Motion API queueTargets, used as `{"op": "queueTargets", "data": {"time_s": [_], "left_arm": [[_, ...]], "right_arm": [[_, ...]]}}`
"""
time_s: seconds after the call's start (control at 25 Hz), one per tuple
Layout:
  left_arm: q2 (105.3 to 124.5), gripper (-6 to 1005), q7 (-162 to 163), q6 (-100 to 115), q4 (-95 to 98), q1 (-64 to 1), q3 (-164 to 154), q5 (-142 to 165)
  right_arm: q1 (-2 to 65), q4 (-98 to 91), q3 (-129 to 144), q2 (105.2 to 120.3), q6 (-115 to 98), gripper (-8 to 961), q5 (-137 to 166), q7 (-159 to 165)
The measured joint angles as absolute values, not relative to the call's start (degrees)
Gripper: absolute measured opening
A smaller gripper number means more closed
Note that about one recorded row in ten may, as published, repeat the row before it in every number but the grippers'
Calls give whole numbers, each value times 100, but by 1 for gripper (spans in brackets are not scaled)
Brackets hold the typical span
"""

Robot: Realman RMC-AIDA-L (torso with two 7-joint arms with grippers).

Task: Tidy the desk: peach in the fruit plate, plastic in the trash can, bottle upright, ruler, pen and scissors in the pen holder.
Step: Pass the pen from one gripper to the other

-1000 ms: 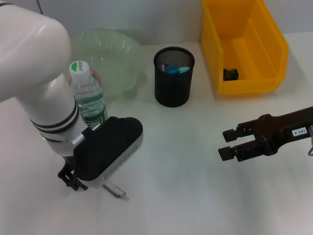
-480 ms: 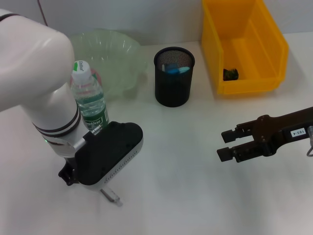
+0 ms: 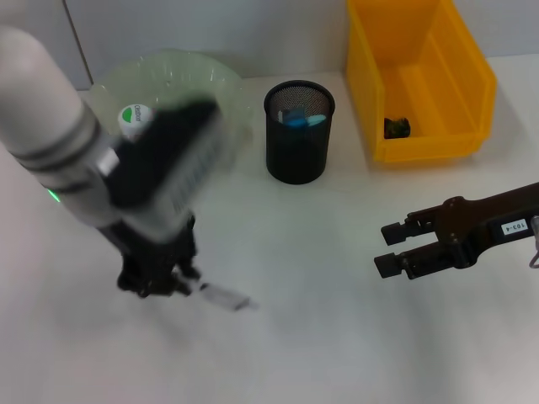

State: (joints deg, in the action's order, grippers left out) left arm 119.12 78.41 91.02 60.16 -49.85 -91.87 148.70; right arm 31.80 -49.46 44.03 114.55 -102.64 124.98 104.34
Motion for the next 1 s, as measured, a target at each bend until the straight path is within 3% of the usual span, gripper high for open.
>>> {"op": "queueTargets", "data": {"time_s": [0.32,0.4,0.56,0.64,0.72,1.0], "left_arm": [[11829,145,8457,10975,6061,-4837,-4977,12610],[11829,145,8457,10975,6061,-4837,-4977,12610],[11832,145,9459,11104,5218,-3982,-4397,9902],[11832,145,9459,11104,5218,-3982,-4397,9902],[11887,145,9502,10945,4003,-3572,-4474,8527],[11914,145,7797,10640,2032,-3313,-5216,7208]], "right_arm": [[3126,-4977,4383,11335,-10433,734,12477,10331],[3124,-4982,4371,11316,-10453,734,12473,10252],[3127,-5013,4364,11290,-10492,734,12471,10114],[3145,-5035,4393,11280,-10523,734,12478,10022],[3140,-5044,4390,11267,-10670,734,12503,9762],[3033,-5054,4333,11248,-10845,734,12506,9259]]}}
